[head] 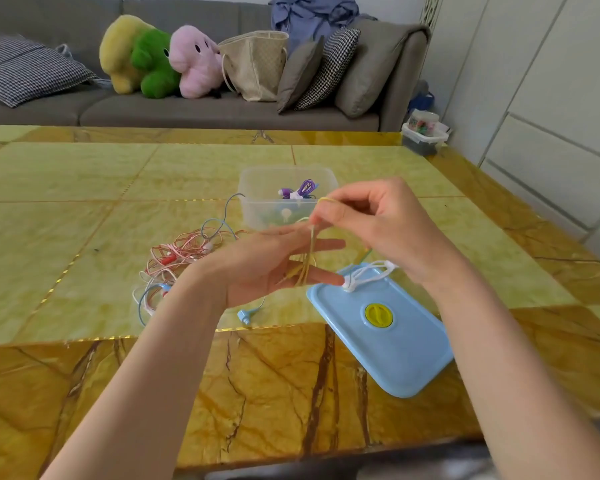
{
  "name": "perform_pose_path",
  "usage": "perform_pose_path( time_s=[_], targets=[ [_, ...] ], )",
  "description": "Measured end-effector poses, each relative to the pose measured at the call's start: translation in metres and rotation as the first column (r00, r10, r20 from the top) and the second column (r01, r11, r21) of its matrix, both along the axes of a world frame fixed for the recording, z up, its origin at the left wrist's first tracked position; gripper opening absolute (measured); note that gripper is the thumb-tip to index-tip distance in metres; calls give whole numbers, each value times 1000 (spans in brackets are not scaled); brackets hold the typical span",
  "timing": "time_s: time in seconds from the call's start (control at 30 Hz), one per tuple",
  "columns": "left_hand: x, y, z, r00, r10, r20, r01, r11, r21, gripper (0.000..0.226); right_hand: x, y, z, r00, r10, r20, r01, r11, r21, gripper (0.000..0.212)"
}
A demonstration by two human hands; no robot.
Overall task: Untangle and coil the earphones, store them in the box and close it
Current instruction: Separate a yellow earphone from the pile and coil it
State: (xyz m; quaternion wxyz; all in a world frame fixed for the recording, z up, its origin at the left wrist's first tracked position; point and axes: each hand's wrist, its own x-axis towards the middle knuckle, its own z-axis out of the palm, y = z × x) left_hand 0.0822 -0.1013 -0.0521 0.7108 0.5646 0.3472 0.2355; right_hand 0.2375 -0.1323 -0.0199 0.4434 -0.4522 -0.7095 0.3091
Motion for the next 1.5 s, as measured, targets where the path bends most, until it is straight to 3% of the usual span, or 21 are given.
perform_pose_path(
  time_s=[0.1,0.2,0.4,0.5,0.57,0.67,0.8,0.9,0.97,1.1,1.2,1.27,1.33,1.5],
  targets=[
    [-1,1,0,997,-62,-49,64,997,34,34,7,4,-3,994,-111,19,111,994,11,20],
    [-2,2,2,995,-96,-6,96,995,29,37,12,7,-5,981,-195,16,194,981,23,22],
    [6,-3,5,925,-199,324,220,975,-29,41,16,7,-6,949,-277,-147,280,960,0,21],
    [8,-8,6,903,-236,358,267,963,-40,39,14,9,-7,922,-318,-220,309,948,-77,19],
    [7,-8,6,919,-223,326,241,970,-14,40,14,7,-7,923,-325,-204,293,940,-172,17],
    [4,-8,7,904,-244,351,262,965,-2,38,10,2,-12,966,-203,-159,149,943,-298,15],
    [3,-4,8,869,-142,474,182,982,-40,39,-4,5,-19,981,-183,-68,149,926,-346,24],
    [5,3,9,835,56,548,-8,996,-89,38,-14,6,-26,982,-163,95,186,922,-339,34],
    [4,9,8,811,205,547,-152,978,-141,40,-16,7,-30,982,-88,165,140,931,-338,29],
    [-5,20,2,781,419,464,-429,899,-88,37,-22,5,-34,964,67,259,37,925,-378,14],
    [-10,22,-2,850,460,257,-493,867,79,37,-19,5,-31,958,73,279,18,950,-311,16],
    [-8,19,-5,905,412,106,-424,891,162,33,-13,5,-26,965,38,259,32,965,-260,9],
    [-7,14,-7,947,321,-11,-316,937,151,35,-6,6,-20,980,-32,198,70,979,-190,4],
    [-1,-1,1,997,32,-74,-28,998,59,27,7,8,-11,990,-138,-20,136,988,-74,5]
  ],
)
